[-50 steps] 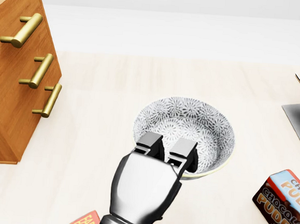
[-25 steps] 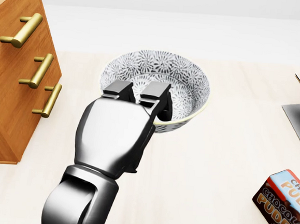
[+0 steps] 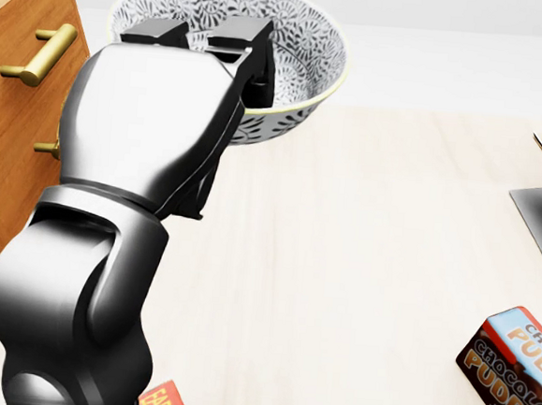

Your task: Close the top drawer of the cabinet and put the bowl on top of it.

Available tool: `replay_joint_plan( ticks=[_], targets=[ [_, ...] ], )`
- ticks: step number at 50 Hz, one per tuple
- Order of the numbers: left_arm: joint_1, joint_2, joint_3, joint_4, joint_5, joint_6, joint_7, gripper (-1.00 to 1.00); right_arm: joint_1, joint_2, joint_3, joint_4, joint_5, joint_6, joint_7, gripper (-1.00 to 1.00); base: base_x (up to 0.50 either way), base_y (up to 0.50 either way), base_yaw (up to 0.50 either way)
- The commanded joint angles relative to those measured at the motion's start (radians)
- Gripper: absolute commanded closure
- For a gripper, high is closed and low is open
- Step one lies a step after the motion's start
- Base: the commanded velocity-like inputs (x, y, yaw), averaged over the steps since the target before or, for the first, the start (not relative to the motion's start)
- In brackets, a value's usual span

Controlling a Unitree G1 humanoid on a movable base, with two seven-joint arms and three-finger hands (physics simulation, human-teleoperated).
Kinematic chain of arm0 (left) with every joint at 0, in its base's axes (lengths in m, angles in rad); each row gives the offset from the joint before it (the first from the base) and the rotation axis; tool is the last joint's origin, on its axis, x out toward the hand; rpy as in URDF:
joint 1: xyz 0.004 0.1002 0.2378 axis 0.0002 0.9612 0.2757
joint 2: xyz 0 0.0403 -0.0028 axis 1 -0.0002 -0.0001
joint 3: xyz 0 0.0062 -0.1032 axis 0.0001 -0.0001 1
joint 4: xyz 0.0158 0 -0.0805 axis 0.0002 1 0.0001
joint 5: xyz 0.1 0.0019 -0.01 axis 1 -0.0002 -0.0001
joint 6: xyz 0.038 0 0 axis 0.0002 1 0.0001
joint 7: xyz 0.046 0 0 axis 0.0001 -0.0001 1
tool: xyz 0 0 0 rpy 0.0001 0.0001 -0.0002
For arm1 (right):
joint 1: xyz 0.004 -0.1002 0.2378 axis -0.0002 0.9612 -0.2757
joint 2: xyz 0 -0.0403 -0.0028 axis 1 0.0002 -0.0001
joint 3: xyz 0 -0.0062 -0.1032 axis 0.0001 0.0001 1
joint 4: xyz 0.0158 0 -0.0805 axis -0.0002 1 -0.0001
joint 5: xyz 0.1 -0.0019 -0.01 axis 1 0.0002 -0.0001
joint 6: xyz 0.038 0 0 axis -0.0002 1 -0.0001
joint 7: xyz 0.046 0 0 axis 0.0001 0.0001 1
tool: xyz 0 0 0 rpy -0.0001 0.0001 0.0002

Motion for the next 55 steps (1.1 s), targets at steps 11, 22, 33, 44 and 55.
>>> replay_joint_plan(
  ticks=[11, 22, 33, 44, 55],
  targets=[
    [-0.288, 0.183, 0.175, -0.008, 0.014, 0.000, 0.000, 1.00, 0.008, 0.000, 0.033, 0.005, -0.025, 0.000, -0.002, -1.00, 0.00, 0.00, 0.00],
    [-0.328, 0.358, 0.245, 0.046, -0.103, 0.000, 0.000, 1.00, 0.013, 0.004, 0.035, 0.000, -0.026, 0.000, 0.002, -1.00, 0.00, 0.00, 0.00],
    [-0.306, 0.459, 0.288, 0.077, -0.197, 0.000, 0.000, 1.00, 0.018, 0.006, 0.036, -0.002, -0.027, 0.000, 0.004, -1.00, 0.00, 0.00, 0.00],
    [-0.269, 0.547, 0.328, 0.128, -0.335, 0.000, 0.000, 1.00, 0.018, 0.010, 0.049, 0.003, -0.041, 0.000, 0.005, -1.00, 0.00, 0.00, 0.00],
    [-0.233, 0.653, 0.384, 0.204, -0.514, 0.000, 0.060, 1.00, 0.020, 0.007, 0.061, 0.010, -0.050, 0.000, 0.003, -1.00, 0.00, 0.00, 0.00]
  ],
)
